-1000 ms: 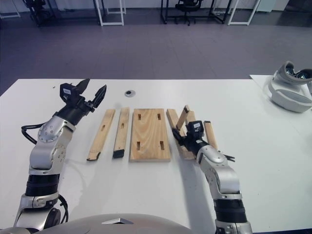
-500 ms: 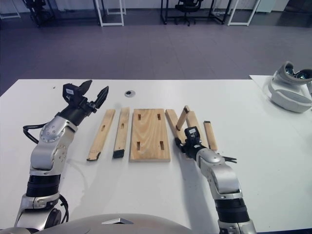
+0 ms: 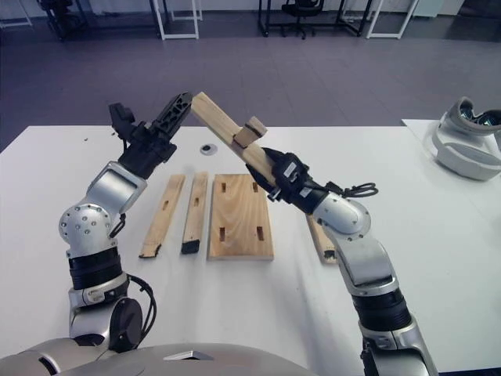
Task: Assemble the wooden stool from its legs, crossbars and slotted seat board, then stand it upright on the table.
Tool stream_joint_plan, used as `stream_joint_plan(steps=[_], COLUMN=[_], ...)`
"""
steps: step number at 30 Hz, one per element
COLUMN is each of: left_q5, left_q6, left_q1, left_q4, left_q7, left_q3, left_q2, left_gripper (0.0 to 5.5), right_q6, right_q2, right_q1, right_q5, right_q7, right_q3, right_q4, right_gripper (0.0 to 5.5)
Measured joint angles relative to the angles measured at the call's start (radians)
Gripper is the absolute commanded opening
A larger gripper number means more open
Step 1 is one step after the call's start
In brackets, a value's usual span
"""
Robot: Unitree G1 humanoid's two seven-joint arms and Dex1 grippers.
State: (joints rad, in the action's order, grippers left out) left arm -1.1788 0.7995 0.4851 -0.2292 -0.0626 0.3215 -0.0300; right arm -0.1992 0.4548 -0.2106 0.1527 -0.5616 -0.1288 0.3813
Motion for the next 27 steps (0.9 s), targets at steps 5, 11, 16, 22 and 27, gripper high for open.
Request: stream_joint_plan(steps=[5, 11, 16, 22, 27], left_q5=[-0.108, -0.145, -0.159, -0.159, -0.154], left_q6=[0.025, 0.015, -0.001, -0.008, -0.008], left_q1=[0.0, -0.005, -0.045, -0.061, -0.065], left_q4=[0.001, -0.026, -0.057, -0.056, -0.057], left_q7=[0.073, 0.079, 0.076, 0.075, 0.085], left_q3=[-0.016, -0.036, -0.051, -0.063, -0.077], left_q2=[-0.013, -0.004, -0.003, 0.015, 0.038], left_gripper=[3.95, 2.93, 2.08, 1.16, 1.11], right_q6=[0.055, 0.061, 0.064, 0.064, 0.055], right_q2=[-0.03, -0.032, -0.034, -0.044, -0.052], right_q1=[-0.021, -0.02, -0.012, 0.016, 0.024], right_q5=[0.0, 0.0, 0.003, 0.003, 0.002], right_q7=[-0.011, -0.022, -0.025, -0.024, -0.024], right_q3=[-0.02, -0.029, -0.029, -0.031, -0.034], right_q4=[0.026, 0.026, 0.026, 0.026, 0.03], right_gripper=[2.09, 2.09, 2.09, 2.09, 2.57])
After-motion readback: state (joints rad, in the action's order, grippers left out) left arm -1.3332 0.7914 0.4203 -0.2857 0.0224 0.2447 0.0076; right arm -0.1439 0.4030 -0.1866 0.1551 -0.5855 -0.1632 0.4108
